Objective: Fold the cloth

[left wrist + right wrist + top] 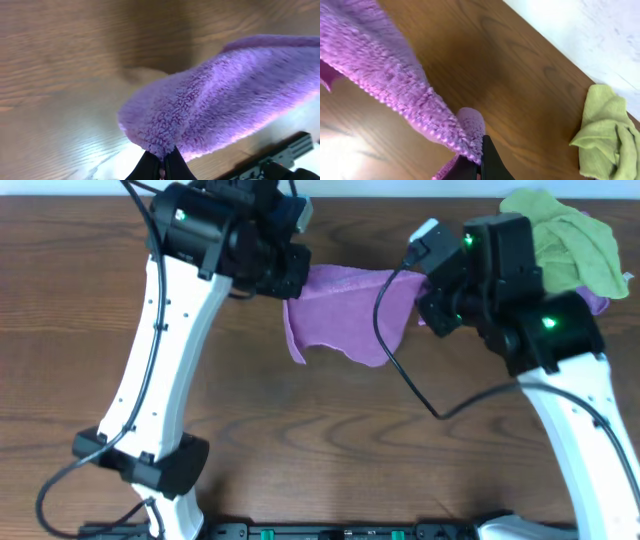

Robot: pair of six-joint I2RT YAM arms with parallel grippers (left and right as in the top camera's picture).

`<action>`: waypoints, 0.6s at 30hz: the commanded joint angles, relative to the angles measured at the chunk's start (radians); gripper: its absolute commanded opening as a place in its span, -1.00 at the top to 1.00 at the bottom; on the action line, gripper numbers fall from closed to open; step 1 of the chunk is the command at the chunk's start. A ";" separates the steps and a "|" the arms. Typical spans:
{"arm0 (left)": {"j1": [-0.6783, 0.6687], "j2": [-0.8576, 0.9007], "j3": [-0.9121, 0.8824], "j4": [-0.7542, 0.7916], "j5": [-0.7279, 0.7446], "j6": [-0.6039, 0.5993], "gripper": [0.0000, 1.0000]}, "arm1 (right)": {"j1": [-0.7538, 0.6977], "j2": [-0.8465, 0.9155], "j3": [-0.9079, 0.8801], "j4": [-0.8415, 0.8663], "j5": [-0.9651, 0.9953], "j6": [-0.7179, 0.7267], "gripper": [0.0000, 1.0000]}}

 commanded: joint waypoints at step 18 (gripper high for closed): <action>-0.040 -0.496 -0.596 0.206 -0.187 -0.106 0.88 | 0.006 -0.331 -0.179 -0.015 -0.091 0.080 0.97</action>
